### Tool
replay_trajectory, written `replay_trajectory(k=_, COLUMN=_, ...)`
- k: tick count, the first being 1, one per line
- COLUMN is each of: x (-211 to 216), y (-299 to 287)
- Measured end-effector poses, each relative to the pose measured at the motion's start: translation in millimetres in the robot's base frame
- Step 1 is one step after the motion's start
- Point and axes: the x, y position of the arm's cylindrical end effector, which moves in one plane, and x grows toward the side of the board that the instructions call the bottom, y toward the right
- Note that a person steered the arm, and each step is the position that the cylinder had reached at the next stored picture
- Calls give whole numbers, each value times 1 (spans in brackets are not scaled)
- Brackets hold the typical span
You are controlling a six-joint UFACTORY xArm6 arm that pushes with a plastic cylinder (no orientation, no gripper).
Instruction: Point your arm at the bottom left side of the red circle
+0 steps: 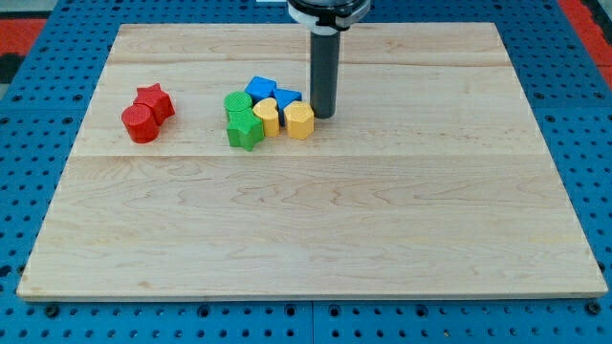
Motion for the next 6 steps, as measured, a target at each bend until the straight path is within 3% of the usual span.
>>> replay_trajectory(k=2, x=-1, y=-6)
replay_trajectory(k=3, x=52, y=34)
replay_trajectory(k=4, x=143, y=35)
replay_trajectory(k=5, x=168, y=-53)
replay_trajectory(k=6, x=157, y=-163)
